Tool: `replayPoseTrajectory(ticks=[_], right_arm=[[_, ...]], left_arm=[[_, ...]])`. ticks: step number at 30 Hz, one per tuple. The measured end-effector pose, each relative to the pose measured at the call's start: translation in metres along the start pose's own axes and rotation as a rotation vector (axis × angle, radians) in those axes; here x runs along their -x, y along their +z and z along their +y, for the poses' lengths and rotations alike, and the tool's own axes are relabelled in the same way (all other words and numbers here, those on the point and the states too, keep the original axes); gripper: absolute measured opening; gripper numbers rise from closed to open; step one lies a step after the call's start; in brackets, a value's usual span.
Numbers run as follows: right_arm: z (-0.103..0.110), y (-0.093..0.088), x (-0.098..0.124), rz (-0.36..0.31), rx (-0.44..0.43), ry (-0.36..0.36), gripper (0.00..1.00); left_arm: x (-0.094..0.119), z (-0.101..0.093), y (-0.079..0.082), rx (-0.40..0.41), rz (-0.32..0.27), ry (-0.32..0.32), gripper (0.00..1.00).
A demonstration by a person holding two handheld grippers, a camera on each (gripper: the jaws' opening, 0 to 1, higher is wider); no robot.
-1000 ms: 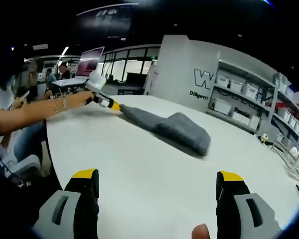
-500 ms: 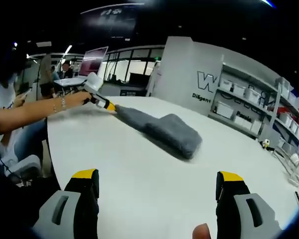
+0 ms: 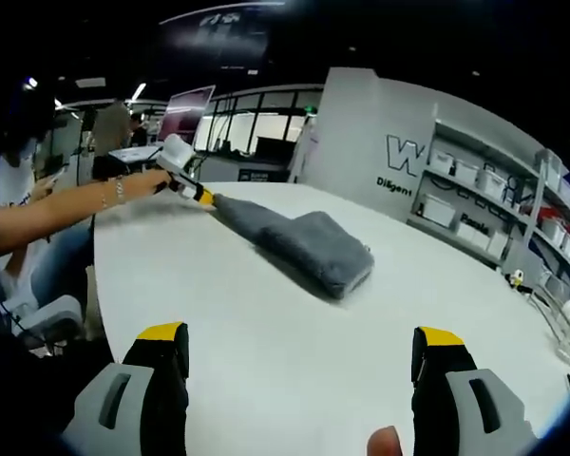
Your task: Open the folded towel by lifting each exposed corner and separating the folded layers until the towel lies flat within the target outline without major curled edges
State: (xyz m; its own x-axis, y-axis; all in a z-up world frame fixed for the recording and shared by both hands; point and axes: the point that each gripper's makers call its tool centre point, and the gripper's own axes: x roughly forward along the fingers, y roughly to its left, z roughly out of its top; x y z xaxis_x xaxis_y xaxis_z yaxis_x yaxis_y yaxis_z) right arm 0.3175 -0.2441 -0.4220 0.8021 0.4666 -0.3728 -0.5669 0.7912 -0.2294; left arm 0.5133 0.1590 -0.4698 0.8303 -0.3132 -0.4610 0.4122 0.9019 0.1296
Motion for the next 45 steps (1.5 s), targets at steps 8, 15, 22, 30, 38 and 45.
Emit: replayPoseTrajectory(ticks=[8,15,22,30,38,45], right_arm=[[0.010,0.003,-0.009,0.008,0.013,0.028,0.99],[0.013,0.008,-0.013,0.009,0.024,0.036,0.99],[0.019,0.007,-0.016,0.018,0.032,0.051,0.99],[0.021,0.010,-0.018,0.015,0.035,0.061,0.99],[0.023,0.013,-0.019,0.003,0.027,0.064,0.99],[0.027,0.016,-0.024,0.009,0.033,0.075,0.99]], left_arm=[[0.013,0.029,-0.012,-0.006,0.027,0.050,0.04],[0.024,0.049,-0.025,0.003,0.047,0.087,0.04],[0.028,0.060,-0.028,-0.003,0.060,0.112,0.05],[0.034,0.068,-0.027,0.012,0.054,0.166,0.32],[0.046,0.058,-0.023,0.056,0.038,0.118,0.71],[0.055,0.037,-0.015,0.090,-0.034,0.020,0.93]])
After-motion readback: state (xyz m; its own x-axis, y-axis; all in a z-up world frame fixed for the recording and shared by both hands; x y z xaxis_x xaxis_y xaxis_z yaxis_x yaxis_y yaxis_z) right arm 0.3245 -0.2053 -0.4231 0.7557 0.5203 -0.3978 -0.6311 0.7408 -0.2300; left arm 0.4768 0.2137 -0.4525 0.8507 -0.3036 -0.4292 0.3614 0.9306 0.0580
